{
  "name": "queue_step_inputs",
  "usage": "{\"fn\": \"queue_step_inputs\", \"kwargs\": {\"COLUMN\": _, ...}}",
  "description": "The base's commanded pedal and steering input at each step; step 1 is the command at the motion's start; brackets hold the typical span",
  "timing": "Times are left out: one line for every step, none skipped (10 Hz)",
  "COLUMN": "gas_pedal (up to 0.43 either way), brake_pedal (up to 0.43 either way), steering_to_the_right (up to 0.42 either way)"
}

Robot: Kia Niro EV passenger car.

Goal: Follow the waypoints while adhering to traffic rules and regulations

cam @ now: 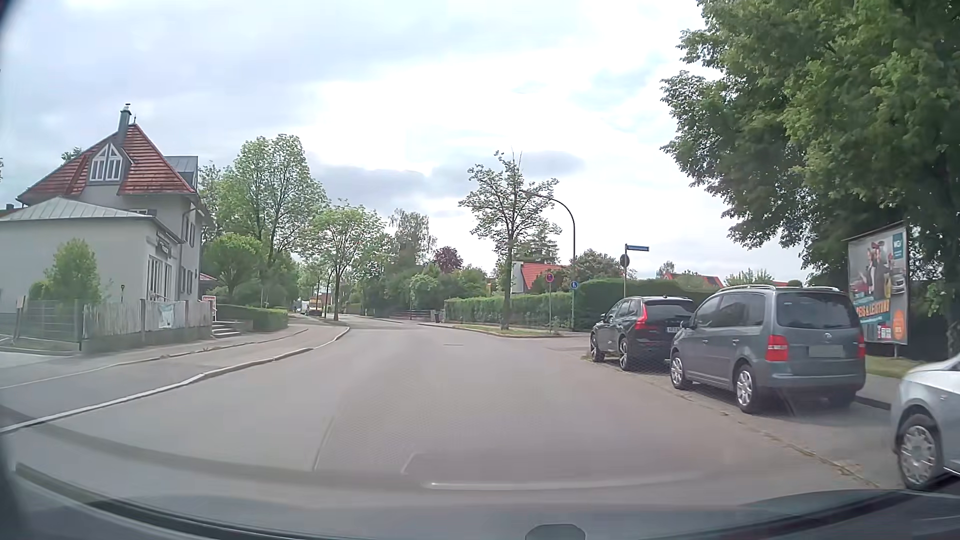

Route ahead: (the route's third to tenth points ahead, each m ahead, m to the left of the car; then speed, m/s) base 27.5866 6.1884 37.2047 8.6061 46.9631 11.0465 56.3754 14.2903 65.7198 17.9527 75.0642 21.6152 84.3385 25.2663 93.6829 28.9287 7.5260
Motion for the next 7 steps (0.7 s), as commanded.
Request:
{"fn": "queue_step_inputs", "kwargs": {"gas_pedal": 0.209, "brake_pedal": 0.0, "steering_to_the_right": -0.024}}
{"fn": "queue_step_inputs", "kwargs": {"gas_pedal": 0.209, "brake_pedal": 0.0, "steering_to_the_right": -0.021}}
{"fn": "queue_step_inputs", "kwargs": {"gas_pedal": 0.209, "brake_pedal": 0.0, "steering_to_the_right": -0.018}}
{"fn": "queue_step_inputs", "kwargs": {"gas_pedal": 0.209, "brake_pedal": 0.0, "steering_to_the_right": -0.016}}
{"fn": "queue_step_inputs", "kwargs": {"gas_pedal": 0.209, "brake_pedal": 0.0, "steering_to_the_right": -0.016}}
{"fn": "queue_step_inputs", "kwargs": {"gas_pedal": 0.209, "brake_pedal": 0.0, "steering_to_the_right": -0.016}}
{"fn": "queue_step_inputs", "kwargs": {"gas_pedal": 0.209, "brake_pedal": 0.0, "steering_to_the_right": -0.016}}
